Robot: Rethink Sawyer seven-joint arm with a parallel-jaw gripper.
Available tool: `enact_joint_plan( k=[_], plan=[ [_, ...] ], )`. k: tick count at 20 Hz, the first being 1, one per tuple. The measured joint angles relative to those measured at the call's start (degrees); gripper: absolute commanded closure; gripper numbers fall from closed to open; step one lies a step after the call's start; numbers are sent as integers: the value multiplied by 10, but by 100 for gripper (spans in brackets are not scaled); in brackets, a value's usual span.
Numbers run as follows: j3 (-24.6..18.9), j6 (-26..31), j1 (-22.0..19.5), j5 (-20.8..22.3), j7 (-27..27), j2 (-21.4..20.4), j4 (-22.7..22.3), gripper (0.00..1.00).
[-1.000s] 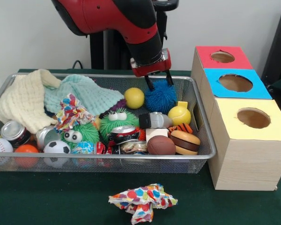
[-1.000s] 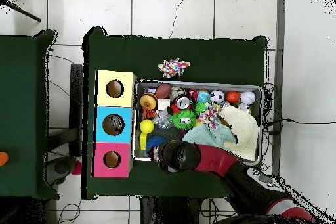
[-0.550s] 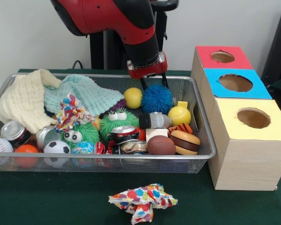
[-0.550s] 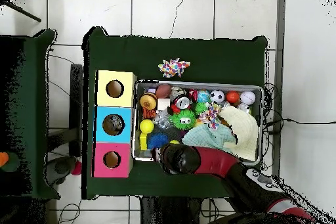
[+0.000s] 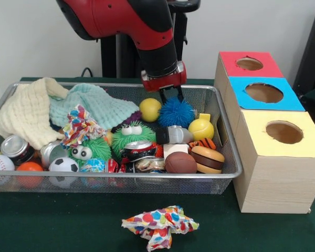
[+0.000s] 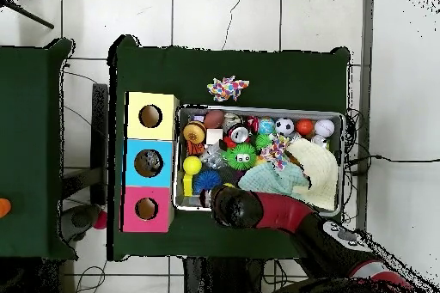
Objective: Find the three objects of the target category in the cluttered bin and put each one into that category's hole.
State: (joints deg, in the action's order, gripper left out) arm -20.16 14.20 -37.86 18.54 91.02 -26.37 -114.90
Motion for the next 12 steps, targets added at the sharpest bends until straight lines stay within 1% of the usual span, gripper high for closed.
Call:
enact_joint_plan(
  k=[1,2,6,7,11,12],
  plan=[
    [1,-6,0,0,0,0,0,100],
    [3,-29,0,1,0,0,0,100],
    [4,-76,0,2,0,0,0,100],
    [4,-99,0,2,0,0,0,100],
    [8,-141,4,2,0,-4,0,100],
    [9,-143,5,2,0,-5,0,100]
  ],
)
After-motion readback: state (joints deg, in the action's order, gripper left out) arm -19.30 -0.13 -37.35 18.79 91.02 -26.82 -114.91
